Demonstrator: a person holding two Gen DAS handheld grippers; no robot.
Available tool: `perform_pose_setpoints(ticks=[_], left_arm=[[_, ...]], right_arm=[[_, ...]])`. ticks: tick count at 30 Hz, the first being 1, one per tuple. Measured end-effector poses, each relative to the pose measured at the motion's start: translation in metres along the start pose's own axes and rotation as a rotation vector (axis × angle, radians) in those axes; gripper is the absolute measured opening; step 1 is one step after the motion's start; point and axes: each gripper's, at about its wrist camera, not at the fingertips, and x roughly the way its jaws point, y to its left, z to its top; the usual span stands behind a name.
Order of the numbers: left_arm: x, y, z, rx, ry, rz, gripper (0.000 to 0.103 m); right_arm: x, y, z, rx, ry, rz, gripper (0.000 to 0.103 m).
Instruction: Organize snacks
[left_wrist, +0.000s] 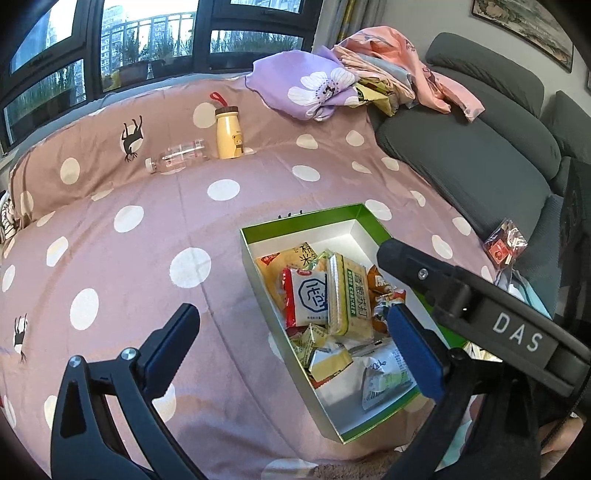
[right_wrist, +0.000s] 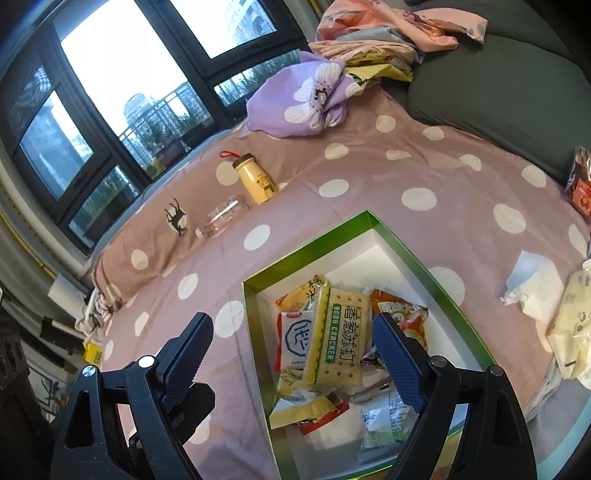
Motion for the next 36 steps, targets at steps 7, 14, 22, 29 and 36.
perform_pose_setpoints(ticks=[7,14,22,29,36], left_arm=[[-0.0026,0.0034,-0.0028,0.001,-0.007,0.006,0.102],[-0.0032,0.0057,-0.0028,0.001,-0.005,0.01,0.102],[-0.0034,0.0077,-0.0043,-0.003,0.001,0.006,0.102],[-0.0021,0.0079,-0.0062,-0.007,0.007,-0.01,0.102],[-0.002,0.0094,-0.0082,-0.009,0.011,-0.008,0.102]], right_arm=[[0.0004,0.0,-0.0029,-0.002,0.0,-0.01,0.088],[-0.0011,0.0013,-0.0048,-0.007,-0.009,-0.016,0.088],[-0.0015,0.0011,-0.0051,-0.009,-0.011,-0.028,0.088],[-0.001,0.0006,-0.0048,-0.01,-0.014,-0.035,0.088],[-0.0018,0.0,-0.0054,-0.013,-0.021,-0.042,0.088]])
